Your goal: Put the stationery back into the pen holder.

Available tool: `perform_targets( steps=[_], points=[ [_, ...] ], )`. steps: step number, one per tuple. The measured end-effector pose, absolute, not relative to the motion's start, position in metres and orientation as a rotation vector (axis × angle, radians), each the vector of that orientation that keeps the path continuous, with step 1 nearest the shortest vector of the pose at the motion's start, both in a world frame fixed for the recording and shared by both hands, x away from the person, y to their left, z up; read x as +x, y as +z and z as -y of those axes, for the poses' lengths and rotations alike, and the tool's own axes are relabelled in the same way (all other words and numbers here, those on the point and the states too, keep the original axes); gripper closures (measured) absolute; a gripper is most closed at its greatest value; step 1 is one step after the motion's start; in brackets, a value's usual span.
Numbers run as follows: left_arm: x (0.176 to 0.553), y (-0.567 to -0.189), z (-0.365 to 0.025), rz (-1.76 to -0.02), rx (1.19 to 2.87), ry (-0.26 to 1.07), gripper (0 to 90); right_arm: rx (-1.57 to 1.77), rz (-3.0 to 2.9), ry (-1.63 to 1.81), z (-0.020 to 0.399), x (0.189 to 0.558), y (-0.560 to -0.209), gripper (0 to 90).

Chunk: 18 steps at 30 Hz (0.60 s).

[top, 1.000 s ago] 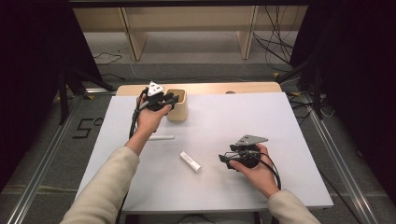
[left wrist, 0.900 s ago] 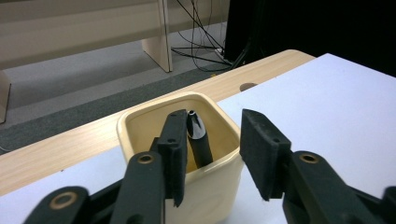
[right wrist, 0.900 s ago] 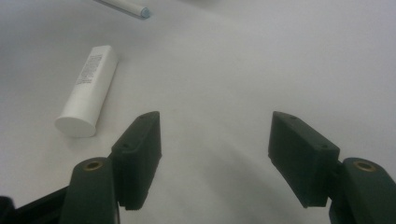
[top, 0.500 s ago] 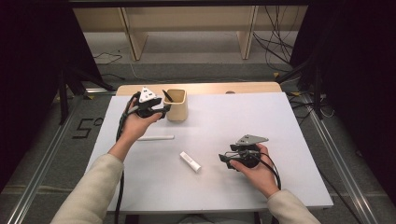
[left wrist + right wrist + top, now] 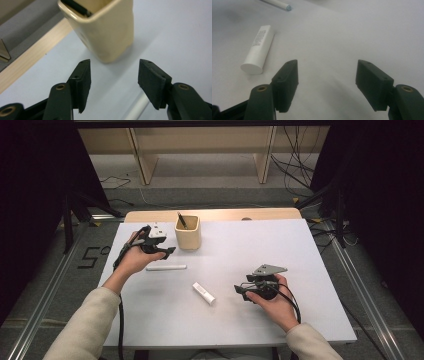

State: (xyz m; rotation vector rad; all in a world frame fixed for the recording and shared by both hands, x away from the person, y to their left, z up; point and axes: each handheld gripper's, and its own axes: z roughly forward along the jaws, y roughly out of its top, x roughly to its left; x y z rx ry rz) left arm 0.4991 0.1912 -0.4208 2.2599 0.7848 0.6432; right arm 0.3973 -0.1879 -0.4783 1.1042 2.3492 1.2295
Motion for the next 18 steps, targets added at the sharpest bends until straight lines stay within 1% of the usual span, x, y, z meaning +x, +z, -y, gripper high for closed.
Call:
perform_targets(
  steps=[6,14,18],
  points=[
    [0.498,-0.433,-0.191,-0.732,2.406,0.581,45.3,1.106,-2.352,1.226,0.188,0.397,-0.478,35.5],
    [0.498,-0.441,-0.190,-0.674,2.512,0.518,49.8,1.105,-2.353,1.225,0.188,0.398,-0.479,35.6],
    [0.500,-0.445,-0.190,-0.639,2.582,0.505,50.2,1.106,-2.350,1.228,0.188,0.398,-0.478,35.7]
  ],
)
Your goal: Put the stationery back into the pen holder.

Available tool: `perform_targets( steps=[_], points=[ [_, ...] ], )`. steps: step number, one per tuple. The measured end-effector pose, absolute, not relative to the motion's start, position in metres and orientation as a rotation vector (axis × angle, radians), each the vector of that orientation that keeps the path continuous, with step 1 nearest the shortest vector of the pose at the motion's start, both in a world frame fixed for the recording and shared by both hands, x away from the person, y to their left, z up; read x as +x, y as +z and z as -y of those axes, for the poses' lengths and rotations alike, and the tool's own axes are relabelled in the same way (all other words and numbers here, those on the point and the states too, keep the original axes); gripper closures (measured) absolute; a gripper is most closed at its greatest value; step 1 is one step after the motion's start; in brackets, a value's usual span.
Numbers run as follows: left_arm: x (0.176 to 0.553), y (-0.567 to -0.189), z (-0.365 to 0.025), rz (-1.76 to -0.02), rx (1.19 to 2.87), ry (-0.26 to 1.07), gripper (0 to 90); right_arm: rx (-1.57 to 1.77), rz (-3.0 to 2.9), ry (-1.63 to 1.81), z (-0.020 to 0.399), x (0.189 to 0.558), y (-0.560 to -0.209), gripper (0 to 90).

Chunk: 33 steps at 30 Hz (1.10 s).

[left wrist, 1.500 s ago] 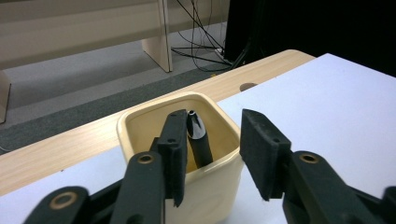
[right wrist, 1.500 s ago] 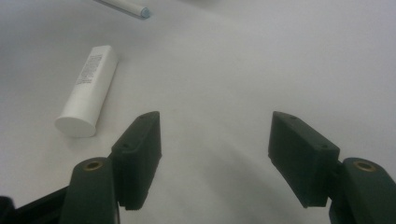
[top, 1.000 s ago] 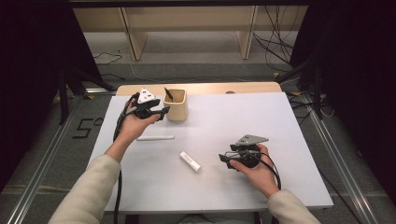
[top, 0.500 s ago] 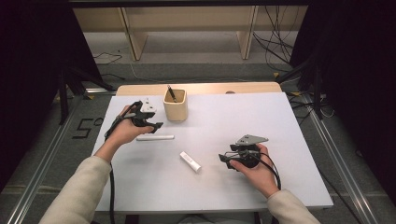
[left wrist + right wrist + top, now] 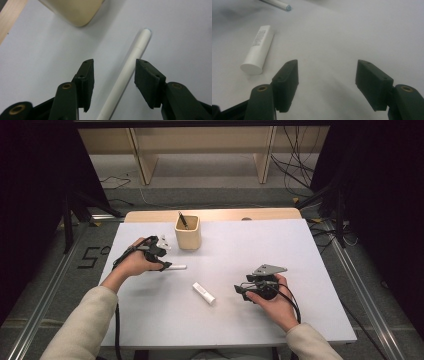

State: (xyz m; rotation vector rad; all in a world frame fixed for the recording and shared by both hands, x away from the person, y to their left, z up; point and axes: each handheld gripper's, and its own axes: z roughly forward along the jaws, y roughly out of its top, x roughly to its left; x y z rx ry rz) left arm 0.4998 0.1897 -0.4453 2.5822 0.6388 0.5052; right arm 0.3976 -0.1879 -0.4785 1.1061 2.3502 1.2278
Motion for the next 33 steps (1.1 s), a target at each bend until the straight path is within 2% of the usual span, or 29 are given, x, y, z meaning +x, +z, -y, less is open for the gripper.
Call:
perform_targets(
  steps=[8,20,33],
  points=[
    [0.503,-0.450,-0.187,-0.576,2.672,0.481,52.0,1.106,-2.353,1.222,0.188,0.398,-0.479,35.8],
    [0.509,-0.451,-0.182,-0.392,2.846,0.450,56.4,1.105,-2.352,1.226,0.188,0.398,-0.479,35.9],
    [0.509,-0.458,-0.177,-0.281,2.930,0.434,59.5,1.104,-2.354,1.224,0.188,0.398,-0.479,36.0]
  ],
)
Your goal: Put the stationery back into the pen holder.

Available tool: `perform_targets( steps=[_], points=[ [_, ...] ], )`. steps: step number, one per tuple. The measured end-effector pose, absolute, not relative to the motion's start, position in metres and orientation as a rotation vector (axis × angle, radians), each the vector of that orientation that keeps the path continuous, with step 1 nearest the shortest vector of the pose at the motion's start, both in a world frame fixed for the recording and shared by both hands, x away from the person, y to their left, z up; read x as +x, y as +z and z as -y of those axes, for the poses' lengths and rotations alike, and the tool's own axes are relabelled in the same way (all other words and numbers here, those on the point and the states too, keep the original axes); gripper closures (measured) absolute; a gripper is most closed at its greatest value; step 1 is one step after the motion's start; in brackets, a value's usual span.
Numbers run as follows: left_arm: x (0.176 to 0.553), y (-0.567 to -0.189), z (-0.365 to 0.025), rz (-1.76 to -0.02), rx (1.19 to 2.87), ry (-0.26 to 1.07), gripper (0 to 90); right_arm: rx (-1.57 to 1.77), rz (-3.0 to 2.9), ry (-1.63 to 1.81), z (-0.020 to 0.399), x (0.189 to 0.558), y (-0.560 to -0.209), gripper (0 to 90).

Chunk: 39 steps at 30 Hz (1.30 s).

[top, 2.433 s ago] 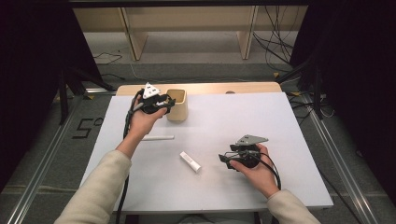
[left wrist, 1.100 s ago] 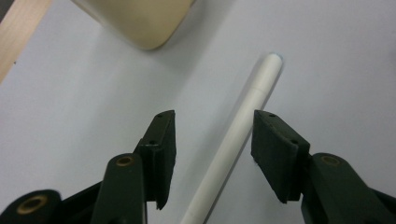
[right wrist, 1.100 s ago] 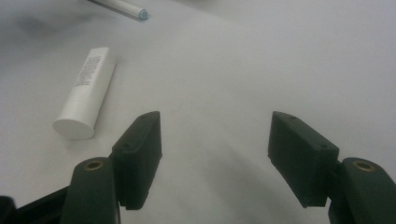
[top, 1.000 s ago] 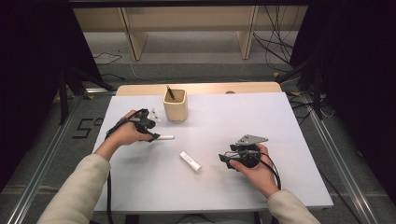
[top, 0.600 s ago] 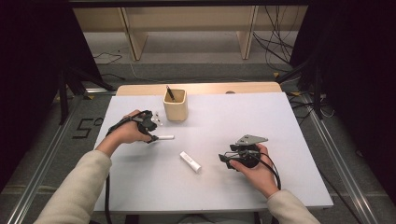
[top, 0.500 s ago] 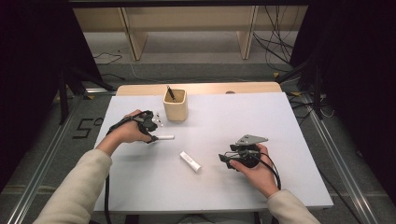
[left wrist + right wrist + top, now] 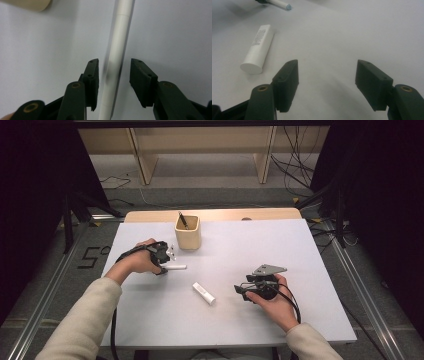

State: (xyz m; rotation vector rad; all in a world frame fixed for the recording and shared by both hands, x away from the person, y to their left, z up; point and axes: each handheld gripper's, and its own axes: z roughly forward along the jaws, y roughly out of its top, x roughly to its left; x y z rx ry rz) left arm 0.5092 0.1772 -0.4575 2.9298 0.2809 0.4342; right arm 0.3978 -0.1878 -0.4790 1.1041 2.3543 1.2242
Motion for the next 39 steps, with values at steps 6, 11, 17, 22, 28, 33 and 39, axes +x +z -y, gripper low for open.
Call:
perform_targets(
  steps=[6,11,17,22,28,33,39],
  points=[
    [0.5090,-0.4581,-0.1746,-0.254,2.953,0.423,61.2,1.106,-2.354,1.225,0.1878,0.3978,-0.4789,36.1],
    [0.5115,-0.4572,-0.1738,-0.218,2.977,0.421,62.0,1.106,-2.355,1.224,0.1879,0.3978,-0.4787,36.1],
    [0.5132,-0.4578,-0.1716,-0.198,2.987,0.413,63.4,1.106,-2.356,1.225,0.1879,0.3978,-0.4787,36.2],
    [0.5147,-0.4590,-0.1696,-0.181,3.002,0.407,65.0,1.106,-2.355,1.227,0.1882,0.3979,-0.4787,36.2],
    [0.5153,-0.4593,-0.1697,-0.168,3.000,0.406,67.2,1.107,-2.356,1.228,0.1881,0.3979,-0.4788,36.2],
    [0.5158,-0.4597,-0.1693,-0.156,3.006,0.407,68.4,1.106,-2.357,1.227,0.1881,0.3978,-0.4787,36.2],
    [0.5161,-0.4601,-0.1681,-0.150,3.010,0.404,69.5,1.106,-2.359,1.225,0.1881,0.3980,-0.4790,36.2]
  ],
)
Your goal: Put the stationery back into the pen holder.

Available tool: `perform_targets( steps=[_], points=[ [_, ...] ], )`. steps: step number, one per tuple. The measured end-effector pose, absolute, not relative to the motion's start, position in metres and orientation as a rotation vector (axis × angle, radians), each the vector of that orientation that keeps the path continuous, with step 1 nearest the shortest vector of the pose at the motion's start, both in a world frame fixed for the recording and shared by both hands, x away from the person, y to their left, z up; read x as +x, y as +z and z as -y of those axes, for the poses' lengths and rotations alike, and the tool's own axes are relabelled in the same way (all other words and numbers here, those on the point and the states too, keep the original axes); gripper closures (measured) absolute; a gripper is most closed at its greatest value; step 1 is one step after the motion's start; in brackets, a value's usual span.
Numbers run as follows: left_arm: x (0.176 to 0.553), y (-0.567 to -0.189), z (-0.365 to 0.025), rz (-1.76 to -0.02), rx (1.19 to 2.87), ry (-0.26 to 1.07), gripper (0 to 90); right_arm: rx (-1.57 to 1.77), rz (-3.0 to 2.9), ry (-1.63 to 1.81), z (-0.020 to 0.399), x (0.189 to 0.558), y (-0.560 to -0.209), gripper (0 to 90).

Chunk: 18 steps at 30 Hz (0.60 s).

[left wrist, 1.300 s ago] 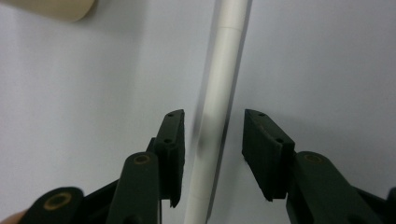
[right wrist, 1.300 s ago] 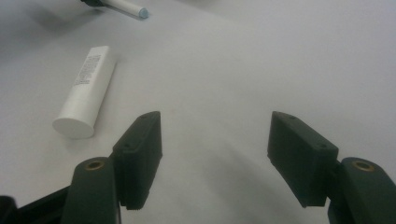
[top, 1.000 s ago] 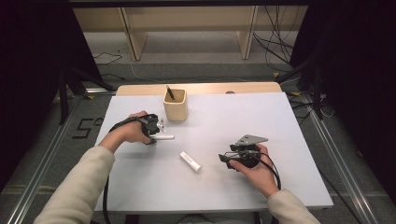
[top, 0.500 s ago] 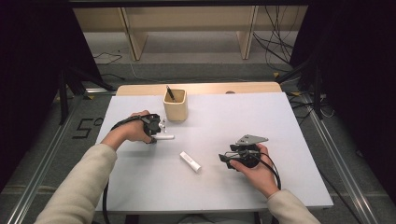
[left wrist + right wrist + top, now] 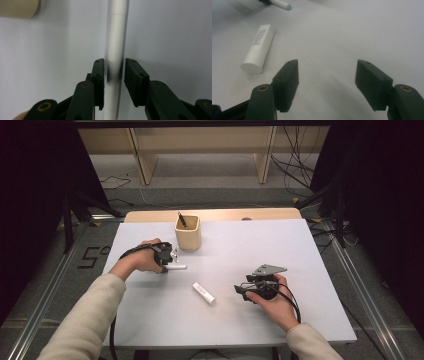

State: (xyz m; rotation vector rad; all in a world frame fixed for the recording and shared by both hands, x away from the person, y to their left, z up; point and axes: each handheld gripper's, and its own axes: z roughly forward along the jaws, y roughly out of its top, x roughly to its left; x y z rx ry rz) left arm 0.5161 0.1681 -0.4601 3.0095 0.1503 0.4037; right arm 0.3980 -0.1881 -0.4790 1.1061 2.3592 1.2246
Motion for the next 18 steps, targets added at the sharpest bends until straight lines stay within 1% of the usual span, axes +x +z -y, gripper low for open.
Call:
perform_targets(
  steps=[18],
  points=[
    [0.5169,-0.4604,-0.1676,-0.149,3.015,0.384,73.1,1.106,-2.359,1.226,0.1878,0.3981,-0.4794,36.2]
  ],
)
